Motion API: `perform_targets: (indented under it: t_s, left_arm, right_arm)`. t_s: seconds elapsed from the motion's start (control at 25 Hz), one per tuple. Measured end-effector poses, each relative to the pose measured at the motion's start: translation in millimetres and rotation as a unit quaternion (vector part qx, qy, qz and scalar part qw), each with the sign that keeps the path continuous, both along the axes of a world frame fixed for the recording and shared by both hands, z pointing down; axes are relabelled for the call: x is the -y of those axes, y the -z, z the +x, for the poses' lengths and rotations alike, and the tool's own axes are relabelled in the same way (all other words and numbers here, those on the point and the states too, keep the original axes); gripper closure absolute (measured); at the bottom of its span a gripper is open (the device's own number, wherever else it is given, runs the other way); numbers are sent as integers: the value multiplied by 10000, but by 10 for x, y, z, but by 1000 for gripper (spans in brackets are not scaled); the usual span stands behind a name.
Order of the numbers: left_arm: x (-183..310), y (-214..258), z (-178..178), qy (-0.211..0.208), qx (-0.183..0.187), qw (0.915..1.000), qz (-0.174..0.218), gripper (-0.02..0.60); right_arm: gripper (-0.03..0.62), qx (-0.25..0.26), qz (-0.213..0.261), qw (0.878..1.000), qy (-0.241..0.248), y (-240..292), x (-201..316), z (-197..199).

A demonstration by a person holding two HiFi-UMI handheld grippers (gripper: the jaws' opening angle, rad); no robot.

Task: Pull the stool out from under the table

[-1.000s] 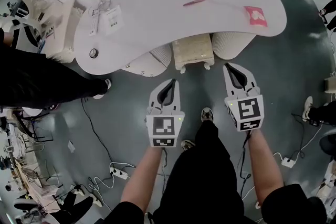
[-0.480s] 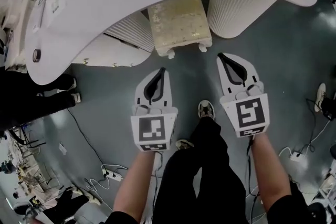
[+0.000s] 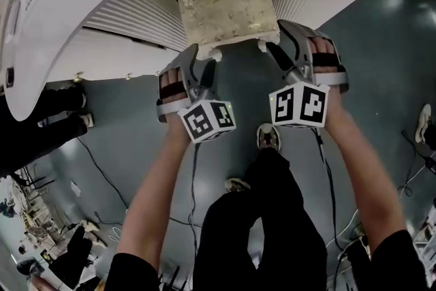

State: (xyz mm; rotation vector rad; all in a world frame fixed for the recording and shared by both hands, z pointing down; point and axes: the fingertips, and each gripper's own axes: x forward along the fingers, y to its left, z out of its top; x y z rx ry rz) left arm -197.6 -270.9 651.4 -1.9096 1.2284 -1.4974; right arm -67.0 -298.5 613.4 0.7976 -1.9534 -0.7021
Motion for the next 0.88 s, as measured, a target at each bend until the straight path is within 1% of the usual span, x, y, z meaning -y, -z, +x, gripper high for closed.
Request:
perform_targets:
  t_s: [0.04,0.08,0.16,0.24,0.32,0.44,0.52,0.56,0.64,0.72,0.8,0.88]
  left_arm:
    - [53,-73,15,-143,252,9996,54,291]
    - [111,-128,25,-235,426,9988,111,284]
    - [220,-237,24,-297,619,9975,144,281]
    - [306,-361,16,-343,778,9963,88,267]
    - [374,-469,12,-432,1009,9939,55,245]
    - [550,-553,-43,-405,1260,9911,120,241]
    - [654,-605,-84,-363,1341,9903,65,246]
    - [650,-627,-89,-396,1370,9898,15,276]
    - [599,-651,-83,-486,1391,9891,-3,276]
    - [586,-661,-76,-467,1402,9890,27,285]
    - [583,-680,-72,-360,1456,9887,1,292]
    - [589,-691,-69,-276,1504,9882,-45,299]
  right_arm:
    - [368,-279,96,9994,195,-127,45,-58]
    - [357,-572,180,9974,392,-253,82,-114]
    - [337,-1166,339,9896,766,-478,129,-204]
    - [321,-1613,462,9806,1011,-662,157,-266]
    - [310,-1863,624,9745,1081,-791,202,-312]
    - [307,-2247,855,9647,1072,-903,335,-276]
    - [307,-2257,969,9623,1171,-913,355,-282]
    - [309,-2239,1040,9612,1230,-922,322,-285]
    - [312,-2200,1182,9601,1260,-930,265,-262]
    - [310,-2065,1225,9638,1159,-912,274,-238]
    - [310,-1905,1091,9703,1017,-918,269,-242]
    - [310,-1829,942,9740,948,-938,226,-269]
